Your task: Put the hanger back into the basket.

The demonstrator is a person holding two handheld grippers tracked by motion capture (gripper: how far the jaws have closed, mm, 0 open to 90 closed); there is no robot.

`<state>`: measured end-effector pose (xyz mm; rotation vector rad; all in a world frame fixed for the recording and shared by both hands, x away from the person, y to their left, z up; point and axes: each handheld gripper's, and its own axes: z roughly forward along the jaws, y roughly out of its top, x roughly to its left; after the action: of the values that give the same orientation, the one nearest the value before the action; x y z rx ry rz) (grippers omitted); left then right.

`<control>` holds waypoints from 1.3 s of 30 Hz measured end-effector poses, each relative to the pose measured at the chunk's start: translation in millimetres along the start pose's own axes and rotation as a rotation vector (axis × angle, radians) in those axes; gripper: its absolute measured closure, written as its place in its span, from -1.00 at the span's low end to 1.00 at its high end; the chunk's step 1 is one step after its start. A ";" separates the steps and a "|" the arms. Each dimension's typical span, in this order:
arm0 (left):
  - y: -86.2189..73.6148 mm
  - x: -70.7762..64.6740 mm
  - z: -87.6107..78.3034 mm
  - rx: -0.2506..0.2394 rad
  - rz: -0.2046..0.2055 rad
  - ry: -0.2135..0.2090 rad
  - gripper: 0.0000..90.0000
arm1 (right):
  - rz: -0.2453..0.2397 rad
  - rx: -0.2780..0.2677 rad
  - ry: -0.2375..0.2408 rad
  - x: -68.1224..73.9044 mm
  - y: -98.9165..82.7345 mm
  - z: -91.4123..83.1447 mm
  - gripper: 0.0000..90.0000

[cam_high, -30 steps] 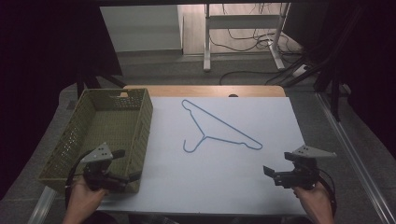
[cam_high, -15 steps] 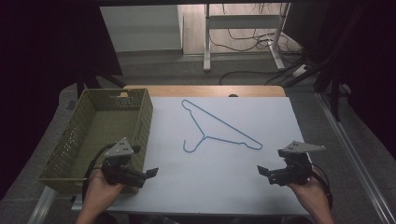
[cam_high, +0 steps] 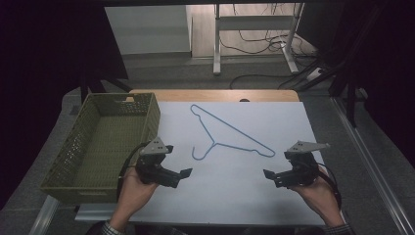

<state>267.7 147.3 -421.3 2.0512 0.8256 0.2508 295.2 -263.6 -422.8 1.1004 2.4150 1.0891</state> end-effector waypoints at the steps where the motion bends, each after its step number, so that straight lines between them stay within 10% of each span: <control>1: 1.1 -1.0 2.9 0.001 0.004 -0.004 -1.00 | 0.000 0.000 0.000 0.0 0.0 0.0 -1.00; 20: -12.7 8.4 63.7 0.022 -0.032 -0.041 -0.99 | -0.049 0.044 0.019 0.2 41.6 54.4 -0.94; 39: -26.0 21.0 78.6 0.097 0.036 0.018 -0.98 | -0.188 0.155 0.136 -5.0 80.9 152.1 0.04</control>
<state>307.9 118.7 -491.0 2.1595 0.8260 0.2535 419.6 -153.0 -467.4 0.8452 2.6847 0.9576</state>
